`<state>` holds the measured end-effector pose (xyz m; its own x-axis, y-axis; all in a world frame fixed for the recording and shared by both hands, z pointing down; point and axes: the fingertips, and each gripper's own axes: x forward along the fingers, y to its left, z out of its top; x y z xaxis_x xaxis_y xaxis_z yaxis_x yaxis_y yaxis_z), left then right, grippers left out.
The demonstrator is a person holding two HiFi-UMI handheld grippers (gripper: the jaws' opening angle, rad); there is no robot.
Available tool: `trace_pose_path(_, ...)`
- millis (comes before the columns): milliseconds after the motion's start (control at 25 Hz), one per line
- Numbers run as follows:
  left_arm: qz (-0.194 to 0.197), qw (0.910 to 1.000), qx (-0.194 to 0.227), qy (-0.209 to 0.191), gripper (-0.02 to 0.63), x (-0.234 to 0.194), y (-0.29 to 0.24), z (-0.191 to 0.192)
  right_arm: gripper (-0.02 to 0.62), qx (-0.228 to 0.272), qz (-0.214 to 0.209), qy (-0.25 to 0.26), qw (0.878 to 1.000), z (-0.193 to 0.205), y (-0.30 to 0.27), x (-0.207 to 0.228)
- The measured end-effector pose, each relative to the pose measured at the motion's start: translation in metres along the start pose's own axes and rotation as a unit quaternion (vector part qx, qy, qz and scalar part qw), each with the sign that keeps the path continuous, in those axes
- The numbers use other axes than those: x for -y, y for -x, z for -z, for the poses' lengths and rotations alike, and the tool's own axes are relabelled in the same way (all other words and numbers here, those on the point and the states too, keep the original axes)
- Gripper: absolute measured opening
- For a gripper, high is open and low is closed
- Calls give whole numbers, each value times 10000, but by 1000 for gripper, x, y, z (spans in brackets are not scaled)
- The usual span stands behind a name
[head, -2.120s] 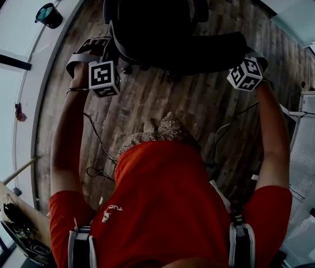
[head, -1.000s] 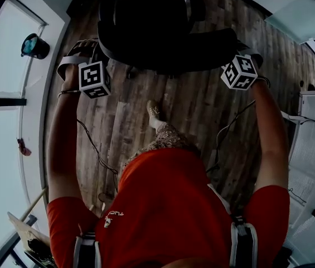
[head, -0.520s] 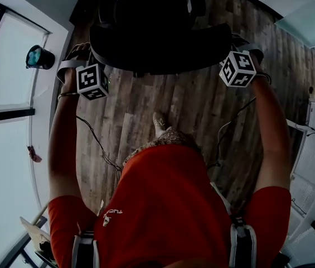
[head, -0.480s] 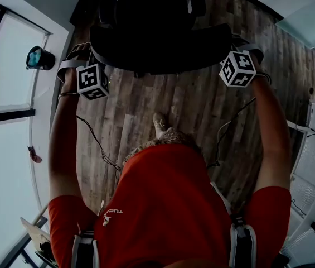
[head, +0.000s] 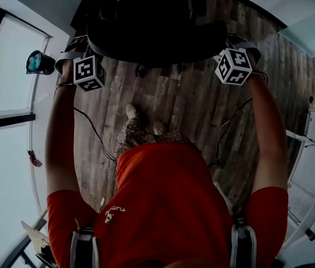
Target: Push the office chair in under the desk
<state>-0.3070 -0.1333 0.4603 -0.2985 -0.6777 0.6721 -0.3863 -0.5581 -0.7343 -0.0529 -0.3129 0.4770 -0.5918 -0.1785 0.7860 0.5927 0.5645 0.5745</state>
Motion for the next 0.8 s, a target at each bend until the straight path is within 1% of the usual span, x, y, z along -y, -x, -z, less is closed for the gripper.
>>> trace_pose_path(160, -75, 9999, 76, -58, 83, -23, -17, 13, 97, -45, 34, -78, 10000, -3, -15, 21)
trace_pose_path(400, -66, 9996, 246, -137, 86, -58, -52, 45, 97, -125, 107, -199, 9997, -14, -44, 59)
trace_pose_path(800, -24, 9975, 568, -432, 87, -123, -118, 94, 97, -428, 181, -618, 9970, -26, -95, 122)
